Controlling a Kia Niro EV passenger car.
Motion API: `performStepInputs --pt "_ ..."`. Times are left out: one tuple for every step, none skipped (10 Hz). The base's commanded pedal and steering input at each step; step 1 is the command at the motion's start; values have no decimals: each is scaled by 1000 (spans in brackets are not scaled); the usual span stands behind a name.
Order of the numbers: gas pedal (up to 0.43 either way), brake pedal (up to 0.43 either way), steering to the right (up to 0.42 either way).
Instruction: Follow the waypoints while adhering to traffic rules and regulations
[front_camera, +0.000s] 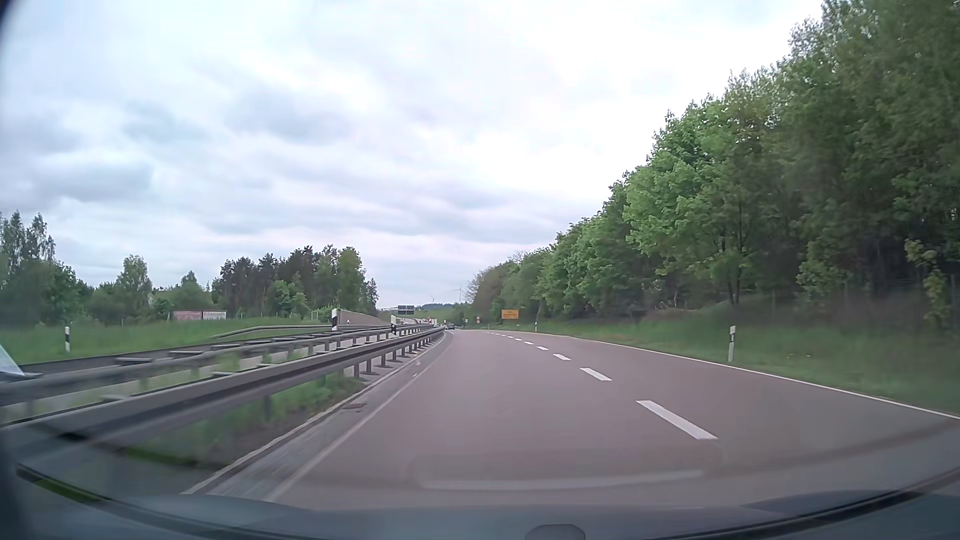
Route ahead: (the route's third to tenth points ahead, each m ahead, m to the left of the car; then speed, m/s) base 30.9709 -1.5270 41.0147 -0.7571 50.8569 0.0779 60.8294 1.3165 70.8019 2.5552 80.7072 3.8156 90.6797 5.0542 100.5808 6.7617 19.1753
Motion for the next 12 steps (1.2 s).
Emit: performStepInputs --pt "157 0 -12" --pt "157 0 -12" --pt "157 0 -12" --pt "157 0 -12" --pt "157 0 -12" --pt "157 0 -12" --pt "157 0 -12" --pt "157 0 -12" --pt "157 0 -11" --pt "157 0 -11" --pt "157 0 -11" --pt "150 0 -10"
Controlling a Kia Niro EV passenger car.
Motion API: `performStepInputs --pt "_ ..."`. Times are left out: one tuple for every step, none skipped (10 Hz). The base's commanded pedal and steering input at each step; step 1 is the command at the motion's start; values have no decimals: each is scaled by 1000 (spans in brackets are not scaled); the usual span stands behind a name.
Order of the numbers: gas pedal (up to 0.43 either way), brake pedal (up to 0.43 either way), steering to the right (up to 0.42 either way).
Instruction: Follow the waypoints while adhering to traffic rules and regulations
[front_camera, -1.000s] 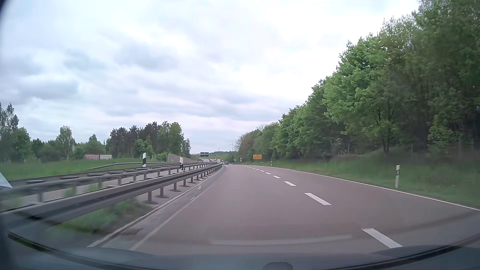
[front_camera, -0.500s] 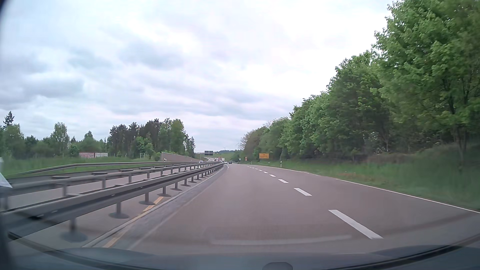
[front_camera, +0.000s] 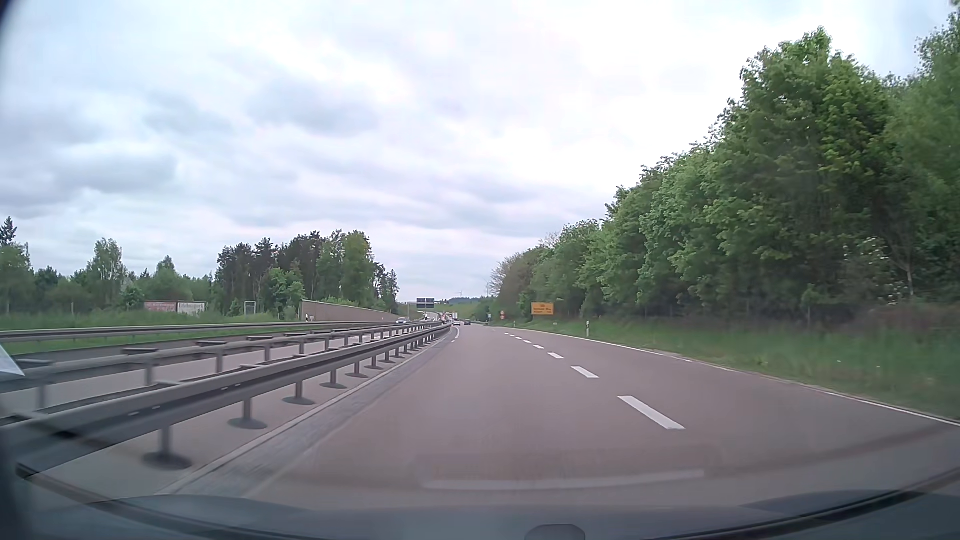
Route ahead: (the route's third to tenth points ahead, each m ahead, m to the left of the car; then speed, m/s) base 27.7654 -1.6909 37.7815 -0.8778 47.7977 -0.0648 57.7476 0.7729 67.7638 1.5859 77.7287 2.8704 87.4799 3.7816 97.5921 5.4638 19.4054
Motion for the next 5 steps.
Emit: performStepInputs --pt "150 0 -10" --pt "150 0 -10" --pt "150 0 -10" --pt "138 0 -11" --pt "130 0 -10"
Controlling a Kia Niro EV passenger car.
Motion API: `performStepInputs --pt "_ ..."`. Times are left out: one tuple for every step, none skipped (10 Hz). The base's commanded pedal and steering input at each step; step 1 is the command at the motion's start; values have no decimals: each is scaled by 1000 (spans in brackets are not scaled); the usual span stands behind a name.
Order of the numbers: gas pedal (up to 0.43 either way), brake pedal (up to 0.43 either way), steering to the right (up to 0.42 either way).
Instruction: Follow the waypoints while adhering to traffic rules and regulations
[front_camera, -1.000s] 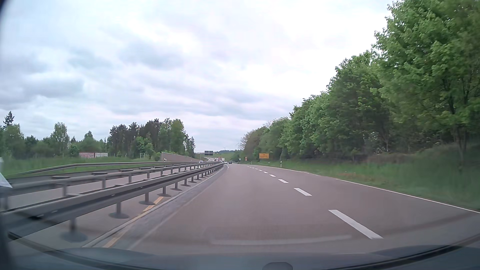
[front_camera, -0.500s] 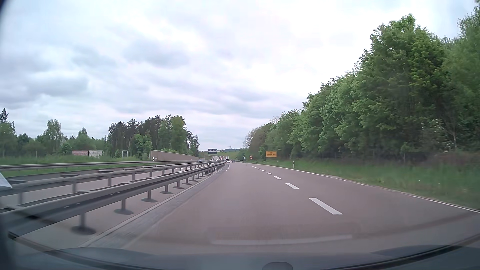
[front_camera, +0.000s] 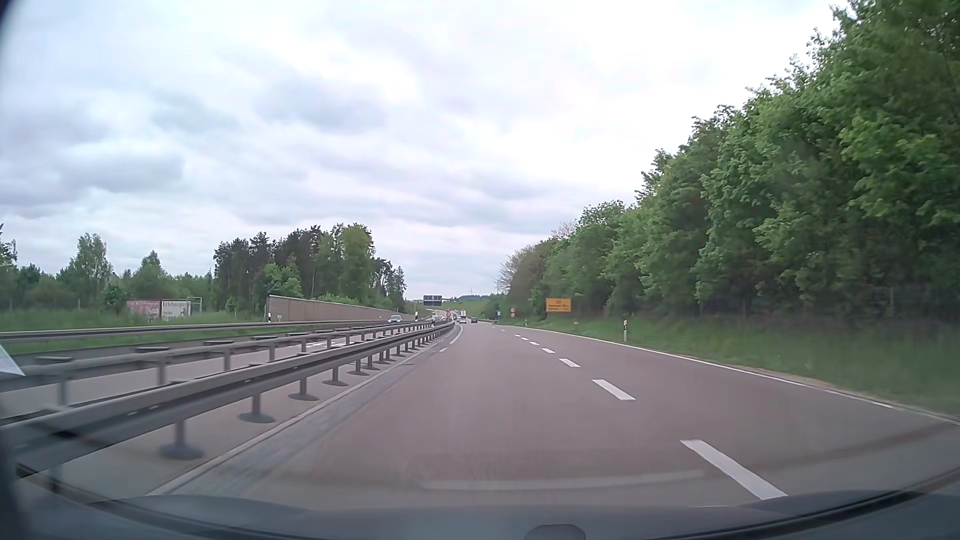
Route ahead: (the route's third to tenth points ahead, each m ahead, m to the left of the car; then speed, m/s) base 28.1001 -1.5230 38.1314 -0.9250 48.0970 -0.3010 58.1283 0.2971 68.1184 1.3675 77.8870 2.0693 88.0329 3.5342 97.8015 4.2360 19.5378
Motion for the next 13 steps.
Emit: performStepInputs --pt "130 0 -10" --pt "157 0 -10" --pt "240 0 -10" --pt "280 0 -10" --pt "287 0 -9" --pt "299 0 -8" --pt "339 0 -7" --pt "390 0 -5" --pt "409 0 -5" --pt "409 0 -5" --pt "409 0 -5" --pt "409 0 -5" --pt "409 0 -5"
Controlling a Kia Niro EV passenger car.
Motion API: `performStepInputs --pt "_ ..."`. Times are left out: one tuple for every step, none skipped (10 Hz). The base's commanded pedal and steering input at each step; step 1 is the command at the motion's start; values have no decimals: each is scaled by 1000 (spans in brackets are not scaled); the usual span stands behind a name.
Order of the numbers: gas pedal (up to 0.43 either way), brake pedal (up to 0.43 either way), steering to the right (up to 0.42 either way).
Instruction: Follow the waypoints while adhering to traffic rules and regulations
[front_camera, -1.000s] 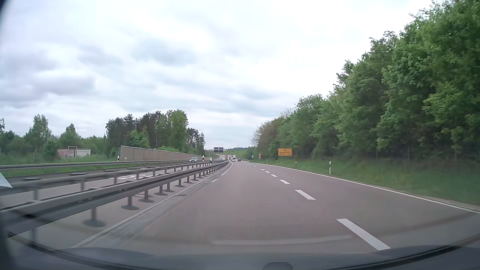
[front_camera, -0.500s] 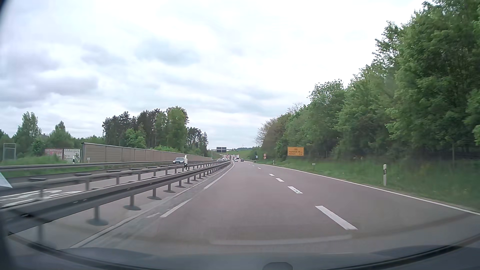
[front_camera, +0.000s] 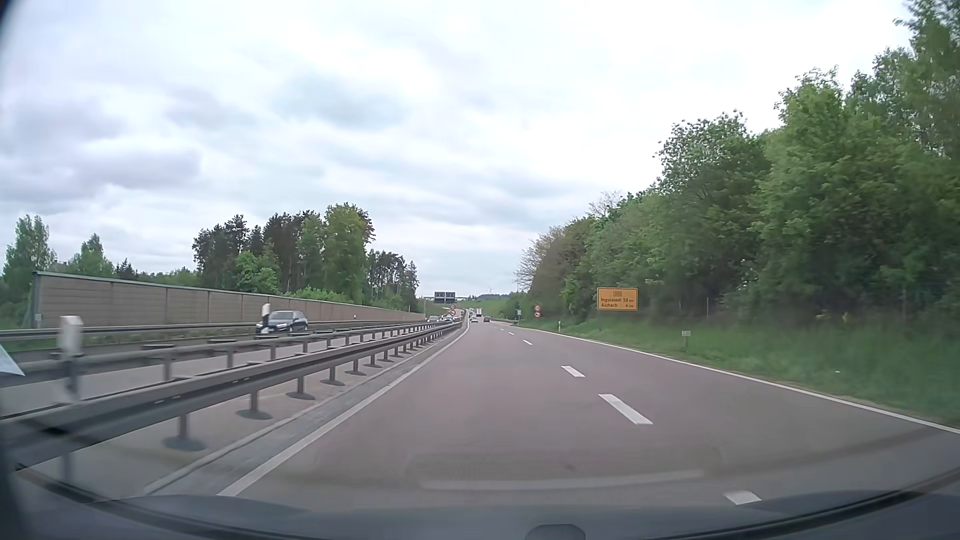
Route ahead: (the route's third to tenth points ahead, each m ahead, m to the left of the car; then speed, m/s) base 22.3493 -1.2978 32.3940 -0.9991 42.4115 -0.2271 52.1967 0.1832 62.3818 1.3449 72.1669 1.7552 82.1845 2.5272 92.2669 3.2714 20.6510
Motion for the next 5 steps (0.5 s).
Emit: performStepInputs --pt "409 0 -4" --pt "398 0 -3" --pt "398 0 -2" --pt "398 0 -2" --pt "398 0 -2"
